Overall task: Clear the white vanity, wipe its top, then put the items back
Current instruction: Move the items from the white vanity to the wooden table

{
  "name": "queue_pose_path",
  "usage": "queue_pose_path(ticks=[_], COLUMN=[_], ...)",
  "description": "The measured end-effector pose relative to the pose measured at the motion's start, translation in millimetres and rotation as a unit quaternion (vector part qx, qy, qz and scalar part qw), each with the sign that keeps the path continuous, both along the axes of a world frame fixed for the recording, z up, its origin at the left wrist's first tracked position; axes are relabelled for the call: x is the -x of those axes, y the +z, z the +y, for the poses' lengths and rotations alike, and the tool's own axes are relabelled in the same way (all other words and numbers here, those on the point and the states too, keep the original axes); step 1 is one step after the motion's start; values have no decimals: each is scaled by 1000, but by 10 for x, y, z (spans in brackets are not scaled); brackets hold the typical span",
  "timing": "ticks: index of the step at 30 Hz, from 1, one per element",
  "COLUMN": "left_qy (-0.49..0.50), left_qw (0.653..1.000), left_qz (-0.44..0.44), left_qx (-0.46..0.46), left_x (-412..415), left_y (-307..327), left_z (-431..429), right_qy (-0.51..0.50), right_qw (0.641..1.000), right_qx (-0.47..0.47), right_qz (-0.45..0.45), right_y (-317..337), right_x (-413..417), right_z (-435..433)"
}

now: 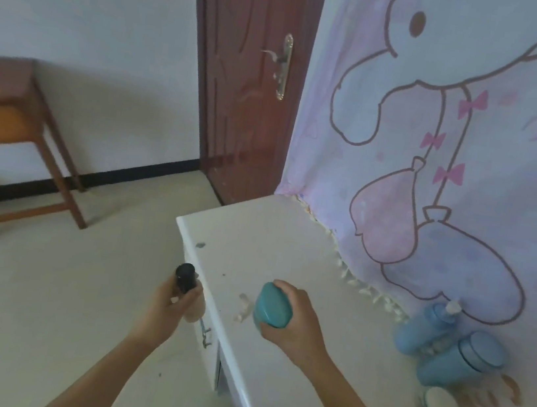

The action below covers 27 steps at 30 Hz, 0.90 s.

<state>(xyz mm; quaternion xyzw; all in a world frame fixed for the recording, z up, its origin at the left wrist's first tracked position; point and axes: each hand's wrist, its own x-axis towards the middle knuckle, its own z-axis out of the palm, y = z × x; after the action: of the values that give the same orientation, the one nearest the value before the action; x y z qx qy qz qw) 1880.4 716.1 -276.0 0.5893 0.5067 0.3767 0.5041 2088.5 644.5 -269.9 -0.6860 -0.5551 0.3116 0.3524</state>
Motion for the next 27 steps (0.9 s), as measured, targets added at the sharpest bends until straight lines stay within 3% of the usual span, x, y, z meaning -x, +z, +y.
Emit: queue_pose_path(ticks=[9,21,27], left_qy=[82,190,295], left_qw=[995,979,952], left_qz=[-45,-64,-75], left_qx=[-22,-37,-33], left_x=[999,3502,4455], left_y=[159,257,314], left_z=[-59,-518,-648], right_qy=[78,163,281], right_qw=[995,983,953], right_qx=[-38,-61,-64], right_qz=[-46,-58,-97], right_y=[243,282,478], right_x=[1090,3521,4506], right_z=[316,554,873])
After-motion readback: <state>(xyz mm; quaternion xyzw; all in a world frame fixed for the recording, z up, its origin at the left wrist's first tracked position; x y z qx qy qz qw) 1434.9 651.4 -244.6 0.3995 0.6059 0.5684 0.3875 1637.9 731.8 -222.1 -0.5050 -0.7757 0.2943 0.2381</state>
